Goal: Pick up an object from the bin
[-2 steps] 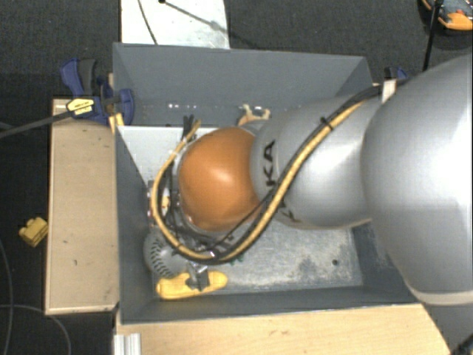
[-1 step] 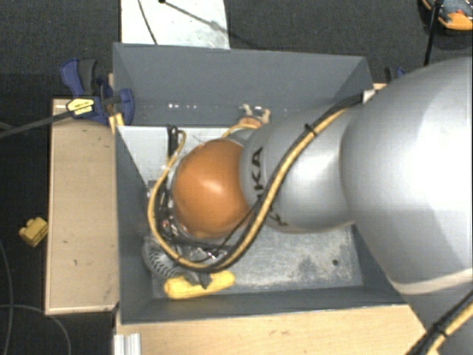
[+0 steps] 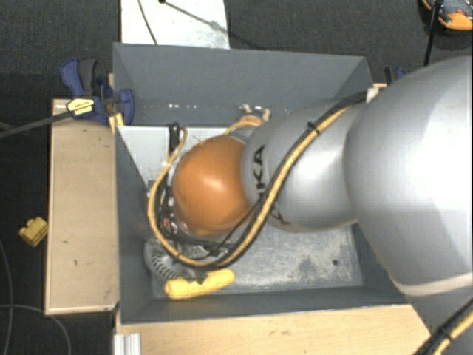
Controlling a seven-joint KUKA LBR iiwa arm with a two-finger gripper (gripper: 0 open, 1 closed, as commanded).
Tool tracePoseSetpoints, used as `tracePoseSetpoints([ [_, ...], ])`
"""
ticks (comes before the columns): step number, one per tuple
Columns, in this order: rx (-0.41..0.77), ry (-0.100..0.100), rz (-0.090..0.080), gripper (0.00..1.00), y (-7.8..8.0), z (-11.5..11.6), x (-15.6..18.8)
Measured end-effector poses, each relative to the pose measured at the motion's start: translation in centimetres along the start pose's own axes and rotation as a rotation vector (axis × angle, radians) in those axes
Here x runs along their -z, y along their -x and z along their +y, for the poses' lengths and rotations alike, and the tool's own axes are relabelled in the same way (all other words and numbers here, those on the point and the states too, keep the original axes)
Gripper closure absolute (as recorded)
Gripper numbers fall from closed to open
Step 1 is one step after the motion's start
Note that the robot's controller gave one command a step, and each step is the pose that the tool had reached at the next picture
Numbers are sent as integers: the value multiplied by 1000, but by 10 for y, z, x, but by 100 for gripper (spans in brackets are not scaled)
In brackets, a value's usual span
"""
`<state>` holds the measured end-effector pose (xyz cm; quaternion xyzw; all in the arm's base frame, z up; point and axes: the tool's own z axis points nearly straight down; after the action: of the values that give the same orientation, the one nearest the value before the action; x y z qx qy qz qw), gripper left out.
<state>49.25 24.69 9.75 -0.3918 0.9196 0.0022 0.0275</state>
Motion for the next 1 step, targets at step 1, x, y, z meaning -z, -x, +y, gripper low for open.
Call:
tracePoseSetpoints([
  [1, 0, 0, 0, 100, 0, 0, 0],
])
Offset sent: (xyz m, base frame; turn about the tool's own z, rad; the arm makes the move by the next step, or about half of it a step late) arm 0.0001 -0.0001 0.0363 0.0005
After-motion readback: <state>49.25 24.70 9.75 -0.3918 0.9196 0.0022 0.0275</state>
